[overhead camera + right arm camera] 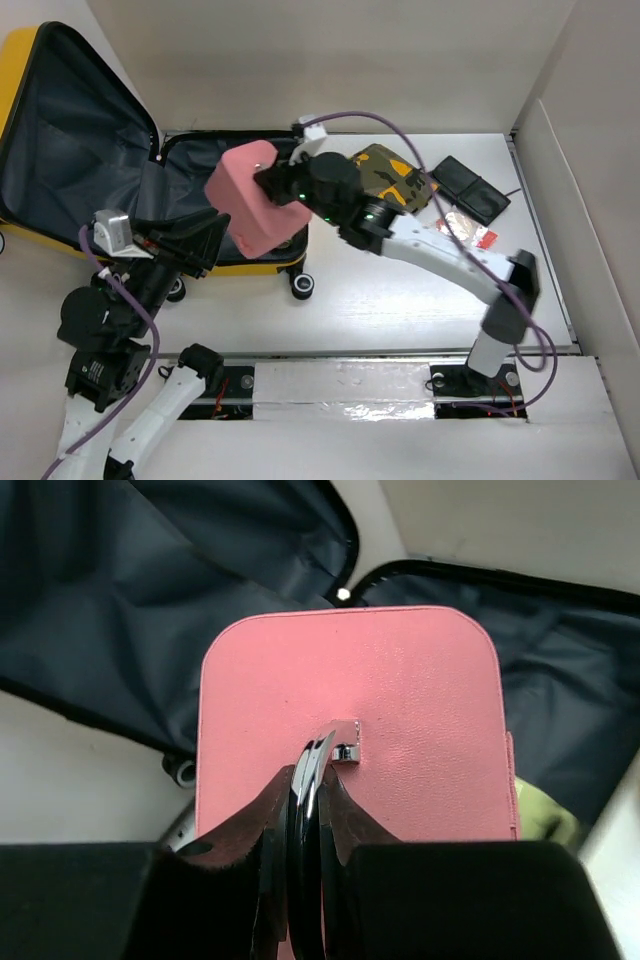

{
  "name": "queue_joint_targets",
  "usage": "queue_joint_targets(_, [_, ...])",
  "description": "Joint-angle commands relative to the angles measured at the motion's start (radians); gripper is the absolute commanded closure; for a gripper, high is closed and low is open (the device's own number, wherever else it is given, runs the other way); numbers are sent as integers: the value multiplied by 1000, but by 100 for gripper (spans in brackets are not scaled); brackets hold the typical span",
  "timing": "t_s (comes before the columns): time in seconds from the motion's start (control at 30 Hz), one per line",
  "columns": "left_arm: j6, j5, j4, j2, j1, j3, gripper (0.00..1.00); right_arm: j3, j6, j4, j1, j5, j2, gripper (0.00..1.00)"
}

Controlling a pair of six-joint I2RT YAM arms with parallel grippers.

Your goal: Pack the luggage

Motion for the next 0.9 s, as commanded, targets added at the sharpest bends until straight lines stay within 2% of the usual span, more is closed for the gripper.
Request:
queue_joint_targets(0.0, [-8,-37,75,-41,2,42,67,120,76,333,5,-34,183,100])
queue_joint_targets(0.1, [5,-46,58,-41,2,54,66,314,145,389,5,-83,342,100])
queue_joint_targets(0.13, [6,-49,57,-41,2,57,66,376,162,395,5,-121,455,100])
queue_joint_targets(0.17, [9,-55,52,-41,-7,58,66,505,198,392,5,-137,509,100])
queue_joint_targets(0.23, [14,-63,52,-41,-16,53,66,632,226,392,5,-152,656,100])
queue_joint_targets(0.3, [17,-63,51,-37,-16,53,66,815,246,358,15,-137,739,100])
queue_joint_targets(0.33, [18,-63,51,-35,-16,50,66,855,254,361,25,-129,773,100])
queue_joint_targets(0.43, [18,-59,52,-29,-16,44,66,893,300,421,25,-91,841,100])
queue_joint_targets(0.57, [15,-57,66,-24,-26,28,66,857,381,505,25,-28,870,100])
queue_joint_targets(0.77, [11,-52,69,2,-26,19,66,948,606,532,25,4,1008,100])
queue_joint_targets(0.87, [9,-57,71,13,-26,18,66,939,694,498,25,44,1026,100])
